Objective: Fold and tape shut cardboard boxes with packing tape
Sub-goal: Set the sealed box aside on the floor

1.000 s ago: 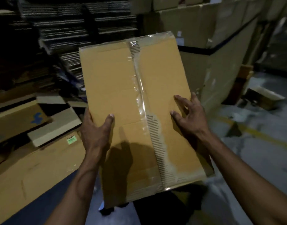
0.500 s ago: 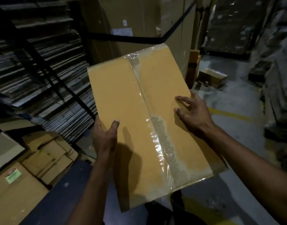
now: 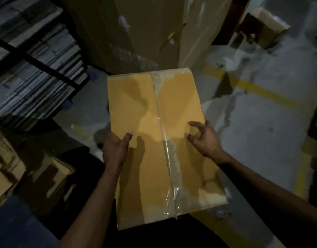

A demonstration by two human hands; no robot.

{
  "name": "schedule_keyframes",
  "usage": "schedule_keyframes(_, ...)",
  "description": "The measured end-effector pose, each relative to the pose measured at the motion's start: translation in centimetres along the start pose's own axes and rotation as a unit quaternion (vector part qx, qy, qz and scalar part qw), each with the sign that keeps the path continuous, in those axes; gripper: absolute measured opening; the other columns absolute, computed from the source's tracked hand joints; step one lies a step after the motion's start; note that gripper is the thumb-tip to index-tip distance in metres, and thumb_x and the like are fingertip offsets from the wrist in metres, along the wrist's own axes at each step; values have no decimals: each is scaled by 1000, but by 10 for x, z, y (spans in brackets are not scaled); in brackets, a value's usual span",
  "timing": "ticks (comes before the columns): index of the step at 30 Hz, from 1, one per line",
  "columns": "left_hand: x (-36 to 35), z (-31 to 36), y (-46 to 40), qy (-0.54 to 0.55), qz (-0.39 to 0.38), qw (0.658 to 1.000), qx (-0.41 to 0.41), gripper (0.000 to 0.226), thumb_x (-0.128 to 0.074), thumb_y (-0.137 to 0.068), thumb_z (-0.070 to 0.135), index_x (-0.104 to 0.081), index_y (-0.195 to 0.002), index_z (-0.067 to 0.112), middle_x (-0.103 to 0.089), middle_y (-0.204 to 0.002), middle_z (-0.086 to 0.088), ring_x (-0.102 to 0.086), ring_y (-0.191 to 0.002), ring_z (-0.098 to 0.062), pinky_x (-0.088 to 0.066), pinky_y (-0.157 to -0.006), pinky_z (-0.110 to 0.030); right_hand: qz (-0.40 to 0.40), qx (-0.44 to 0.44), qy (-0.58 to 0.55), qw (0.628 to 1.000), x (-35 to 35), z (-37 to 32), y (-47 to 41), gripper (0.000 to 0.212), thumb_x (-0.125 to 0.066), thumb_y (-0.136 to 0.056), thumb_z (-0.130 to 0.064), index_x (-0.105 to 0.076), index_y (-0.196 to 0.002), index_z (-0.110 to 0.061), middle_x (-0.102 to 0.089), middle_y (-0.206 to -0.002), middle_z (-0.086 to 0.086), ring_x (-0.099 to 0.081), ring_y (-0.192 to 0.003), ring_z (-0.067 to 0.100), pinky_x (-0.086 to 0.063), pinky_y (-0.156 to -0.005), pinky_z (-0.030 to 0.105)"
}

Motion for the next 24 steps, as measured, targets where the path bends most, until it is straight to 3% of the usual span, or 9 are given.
schedule_keyframes(2, -27, -36, -31, -5, 10, 999, 36, 86, -71, -74, 79, -57, -149, 38, -71, -137, 4, -66, -123, -26, -54, -108, -50, -14, -6, -7, 1000, -33, 23, -35, 56, -72, -89, -56, -59, -143, -43, -44, -157, 5, -65, -106, 14, -54, -108, 46)
schedule_keyframes(5, -63, -85, -74, -17, 11, 998, 67, 84, -72, -75, 77, -55, -149, 41, -71, -138, 5, -66, -125, -26, -53, -108, -47, -20, 2, 31, 999, -81, 53, -85, 56, -72, -93, -47, -58, -146, -39, -43, -158, 10, -57, -133, 32, -47, -116, 47)
schedule_keyframes(8, -100, -124, -109, -74, 12, 994, 74, 104, -74, -79, 77, -38, -165, 31, -59, -157, -8, -56, -142, -36, -48, -116, -51, -43, 11, 73, 996, -120, 81, -127, 64, -60, -94, -59, -53, -153, -36, -40, -163, 19, -37, -152, 39, -39, -122, 51)
schedule_keyframes(11, -146, -161, -125, -175, -67, 982, 26, 125, -64, -81, 91, 3, -173, 39, -10, -183, -9, -13, -167, -37, -23, -130, -61, -104, 56, 145, 982, -156, 105, -149, 78, -36, -96, -78, -42, -161, -36, -10, -174, 25, -13, -162, 41, -31, -124, 62)
schedule_keyframes(13, -173, -188, -123, -303, -112, 946, 6, 125, -40, -80, 104, 11, -172, 38, 22, -181, -11, 24, -165, -38, -2, -129, -71, -147, 92, 230, 958, -177, 118, -148, 85, -22, -94, -86, -21, -167, -43, 16, -176, 16, 7, -164, 38, -22, -123, 73)
schedule_keyframes(14, -181, -194, -120, -349, -113, 930, -4, 125, -30, -79, 108, 10, -173, 35, 29, -178, -13, 33, -162, -40, 4, -128, -73, -154, 106, 265, 946, -184, 125, -145, 85, -18, -94, -88, -9, -168, -47, 27, -174, 11, 17, -163, 36, -18, -121, 76)
schedule_keyframes(18, -191, -200, -110, -390, -93, 916, -31, 117, -17, -85, 104, 6, -174, 33, 31, -177, -16, 35, -161, -39, 9, -128, -73, -130, 124, 296, 938, -186, 137, -135, 82, -18, -98, -86, 10, -166, -50, 38, -171, 6, 27, -160, 32, -6, -121, 77)
schedule_keyframes(22, -174, -196, -91, -424, -154, 890, -62, 112, -13, -88, 99, 6, -175, 32, 27, -179, -17, 30, -164, -35, 9, -126, -72, -135, 97, 315, 934, -177, 127, -123, 81, -19, -100, -83, 6, -167, -46, 29, -174, 9, 21, -162, 34, -2, -123, 75)
schedule_keyframes(24, -161, -193, -78, -435, -200, 876, -54, 111, -14, -87, 98, -4, -175, 32, 16, -181, -17, 18, -168, -36, 0, -128, -71, -159, 71, 328, 928, -171, 118, -111, 80, -28, -101, -77, -3, -169, -42, 19, -176, 12, 13, -163, 36, -7, -124, 75)
Point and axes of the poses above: each hand's wrist, its own y-axis away from the middle knuckle, its own x-axis out of the back of the hand, z = x × y, the point moved 2 cm from there along -y, towards the middle knuckle
